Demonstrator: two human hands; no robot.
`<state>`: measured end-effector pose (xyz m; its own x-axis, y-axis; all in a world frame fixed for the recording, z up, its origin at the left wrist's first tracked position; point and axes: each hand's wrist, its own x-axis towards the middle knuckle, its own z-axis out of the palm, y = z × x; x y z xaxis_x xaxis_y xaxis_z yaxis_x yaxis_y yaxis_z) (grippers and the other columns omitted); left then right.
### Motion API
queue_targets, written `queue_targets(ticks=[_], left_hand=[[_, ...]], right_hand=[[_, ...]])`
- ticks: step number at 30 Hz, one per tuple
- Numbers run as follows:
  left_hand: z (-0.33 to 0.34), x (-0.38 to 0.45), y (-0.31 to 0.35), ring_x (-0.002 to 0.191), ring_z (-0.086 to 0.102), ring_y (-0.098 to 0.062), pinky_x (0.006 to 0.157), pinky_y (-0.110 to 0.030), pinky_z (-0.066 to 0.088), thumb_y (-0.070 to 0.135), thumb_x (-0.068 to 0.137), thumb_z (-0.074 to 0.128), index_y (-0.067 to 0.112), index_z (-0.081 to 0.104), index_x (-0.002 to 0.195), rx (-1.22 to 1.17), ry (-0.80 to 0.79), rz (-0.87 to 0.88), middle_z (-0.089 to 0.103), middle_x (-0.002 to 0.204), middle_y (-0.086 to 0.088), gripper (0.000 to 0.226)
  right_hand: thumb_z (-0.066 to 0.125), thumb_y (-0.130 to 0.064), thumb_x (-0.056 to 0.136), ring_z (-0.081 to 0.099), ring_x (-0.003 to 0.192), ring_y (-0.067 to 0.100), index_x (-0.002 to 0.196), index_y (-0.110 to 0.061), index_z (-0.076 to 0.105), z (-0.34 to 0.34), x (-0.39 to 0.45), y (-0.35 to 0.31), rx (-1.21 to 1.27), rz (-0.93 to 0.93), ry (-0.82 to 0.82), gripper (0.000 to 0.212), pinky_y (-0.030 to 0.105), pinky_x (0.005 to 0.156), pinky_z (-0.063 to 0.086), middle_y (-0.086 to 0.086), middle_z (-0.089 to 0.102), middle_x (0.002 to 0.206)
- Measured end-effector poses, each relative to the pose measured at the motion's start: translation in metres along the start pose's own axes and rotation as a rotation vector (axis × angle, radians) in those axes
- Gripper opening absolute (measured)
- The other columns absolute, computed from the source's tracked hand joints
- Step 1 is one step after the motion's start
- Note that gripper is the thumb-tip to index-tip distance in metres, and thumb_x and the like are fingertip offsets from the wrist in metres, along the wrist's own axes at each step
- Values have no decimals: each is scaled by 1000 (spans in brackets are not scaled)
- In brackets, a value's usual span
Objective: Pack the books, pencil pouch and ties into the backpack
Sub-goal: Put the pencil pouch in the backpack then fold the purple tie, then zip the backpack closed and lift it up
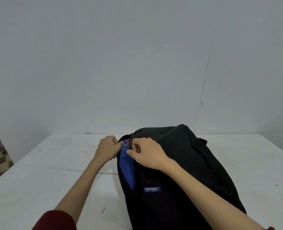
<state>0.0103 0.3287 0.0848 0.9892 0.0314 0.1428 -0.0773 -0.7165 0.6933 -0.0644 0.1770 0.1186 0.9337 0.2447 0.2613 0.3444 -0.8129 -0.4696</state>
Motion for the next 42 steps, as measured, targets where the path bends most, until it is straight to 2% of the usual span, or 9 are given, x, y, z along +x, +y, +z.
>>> queue_targets(ticks=[5, 10, 16, 22, 26, 30, 35, 39, 42], left_hand=[[25, -15, -8, 81, 55, -27, 63, -29, 38, 21, 85, 50, 18, 38, 76, 347, -163, 137, 55, 82, -4, 16], [7, 2, -11, 53, 58, -10, 46, -20, 41, 30, 91, 50, 18, 53, 84, 108, -452, 21, 63, 74, 2, 14], [-7, 41, -18, 70, 61, -12, 48, -19, 46, 16, 95, 45, 18, 62, 91, -37, -271, 53, 66, 90, -1, 18], [26, 75, -5, 108, 59, -15, 80, -20, 43, 10, 95, 45, 16, 60, 123, -89, -352, 111, 63, 122, 0, 33], [44, 96, -10, 101, 61, -14, 81, -16, 41, 11, 92, 52, 17, 65, 118, -22, -481, 142, 65, 119, -2, 30], [56, 103, -25, 90, 63, -14, 81, -20, 49, 13, 88, 60, 15, 70, 97, -15, -433, 223, 69, 103, -2, 14], [56, 92, -35, 61, 54, -3, 62, -16, 45, 8, 84, 64, 25, 56, 69, -92, -199, 311, 59, 66, 10, 25], [45, 75, -30, 65, 53, -11, 63, -32, 46, 3, 83, 60, 16, 52, 70, -36, -65, 411, 55, 66, 9, 20], [33, 59, -29, 64, 53, -9, 63, -31, 47, 3, 83, 62, 15, 53, 70, -48, -64, 455, 55, 66, 8, 20]], right_hand=[[55, -43, 89, 50, 78, 18, 76, -18, 49, 6, -6, 1, -140, 16, -107, 29, 28, 67, 33, -7, 51, 75], [54, -51, 87, 51, 76, 13, 68, -24, 54, -27, 6, 16, -194, 96, -133, 33, 26, 69, 35, -10, 53, 73], [52, -22, 90, 56, 90, 17, 97, -16, 68, -45, 75, 50, -154, 107, -107, 18, 27, 78, 41, -1, 64, 98], [38, -7, 88, 34, 128, 23, 129, -32, 55, -9, 141, 73, -286, 69, -405, 51, 38, 107, 31, 1, 48, 136], [36, -13, 79, 33, 126, 30, 123, -52, 53, 18, 178, 94, -492, 65, -608, 60, 48, 105, 30, -1, 42, 141], [41, -8, 85, 43, 119, 23, 109, -36, 64, 23, 194, 106, -500, 33, -689, 43, 41, 102, 29, -2, 53, 130], [43, -10, 89, 48, 103, 18, 88, -24, 55, 19, 191, 108, -462, -21, -617, 19, 38, 94, 29, -3, 58, 115], [44, -11, 87, 42, 107, 17, 81, -26, 51, 15, 193, 100, -715, -66, -366, 18, 58, 109, 4, -8, 62, 102], [43, -13, 87, 43, 108, 17, 81, -26, 54, 13, 195, 101, -767, -34, -186, 18, 62, 108, 1, -9, 63, 98]])
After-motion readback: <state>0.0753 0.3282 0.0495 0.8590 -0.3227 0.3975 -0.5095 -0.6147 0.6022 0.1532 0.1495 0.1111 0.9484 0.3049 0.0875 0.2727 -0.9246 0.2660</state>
